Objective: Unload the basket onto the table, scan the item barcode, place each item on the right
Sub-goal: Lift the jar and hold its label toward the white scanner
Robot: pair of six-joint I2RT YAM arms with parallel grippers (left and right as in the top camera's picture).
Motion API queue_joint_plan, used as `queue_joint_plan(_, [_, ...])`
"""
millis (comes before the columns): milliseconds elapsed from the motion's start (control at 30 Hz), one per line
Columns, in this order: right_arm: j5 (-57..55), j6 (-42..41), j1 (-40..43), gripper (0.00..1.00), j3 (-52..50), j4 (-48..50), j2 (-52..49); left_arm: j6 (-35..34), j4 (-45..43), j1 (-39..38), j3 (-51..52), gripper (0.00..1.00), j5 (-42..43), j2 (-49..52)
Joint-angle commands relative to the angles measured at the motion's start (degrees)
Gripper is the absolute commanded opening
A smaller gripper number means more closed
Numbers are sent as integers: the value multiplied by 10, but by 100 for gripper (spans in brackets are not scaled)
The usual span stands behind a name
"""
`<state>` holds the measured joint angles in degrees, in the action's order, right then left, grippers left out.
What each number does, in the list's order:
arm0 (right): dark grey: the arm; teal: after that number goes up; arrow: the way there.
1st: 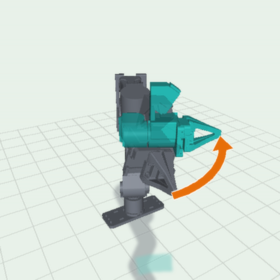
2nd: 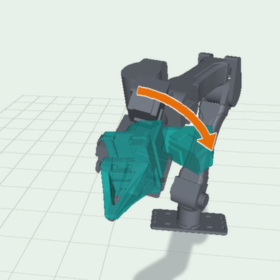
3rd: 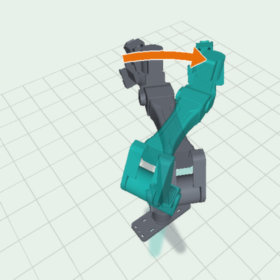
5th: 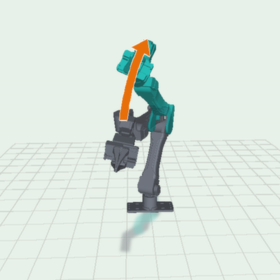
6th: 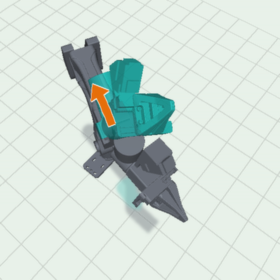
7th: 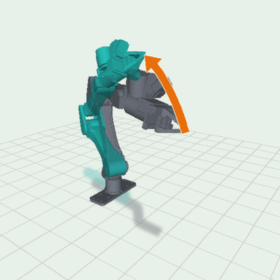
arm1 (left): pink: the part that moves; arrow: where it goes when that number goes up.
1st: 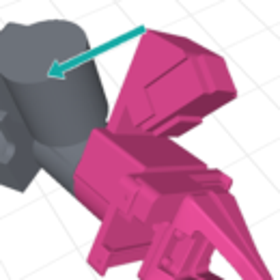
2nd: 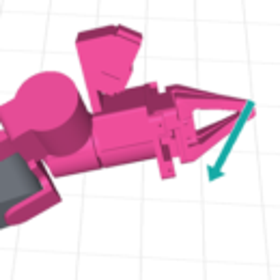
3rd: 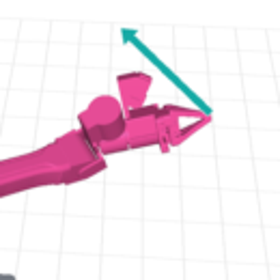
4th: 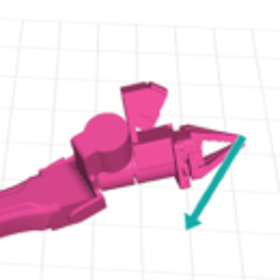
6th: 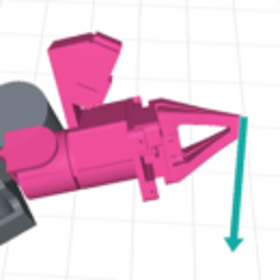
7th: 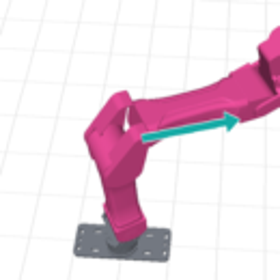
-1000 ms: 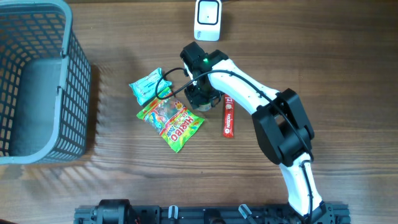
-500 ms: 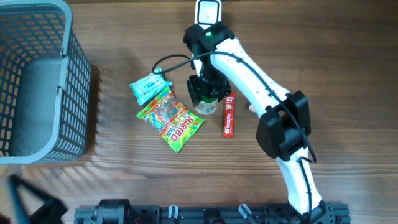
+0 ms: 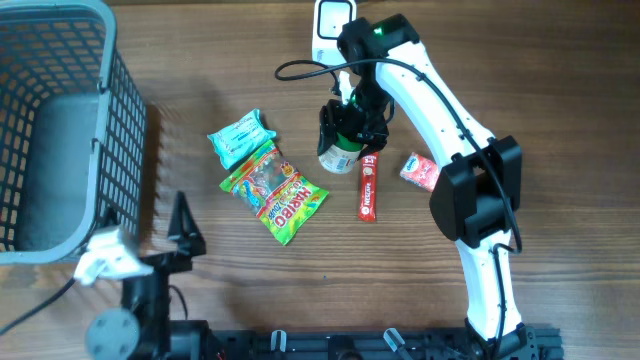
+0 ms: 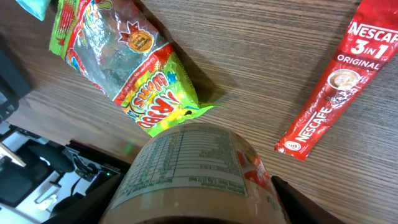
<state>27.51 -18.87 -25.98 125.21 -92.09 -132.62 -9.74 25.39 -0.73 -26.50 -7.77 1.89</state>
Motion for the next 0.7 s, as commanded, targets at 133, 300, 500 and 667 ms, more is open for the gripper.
queue_joint_plan(133, [22,-27,-1,40,15,-1,0,-2,-59,2,150,100,49,-4])
queue_joint_plan(300, [-21,-27,-1,40,16,1,0,-2,-60,2,187,100,60,-4])
queue_joint_plan(500, [-75,-21,-1,38,16,18,0,-2,-70,2,208,100,84,-4])
queue_joint_plan(667, [-113,-21,-1,33,68,80,1,-2,-71,2,208,100,84,-3])
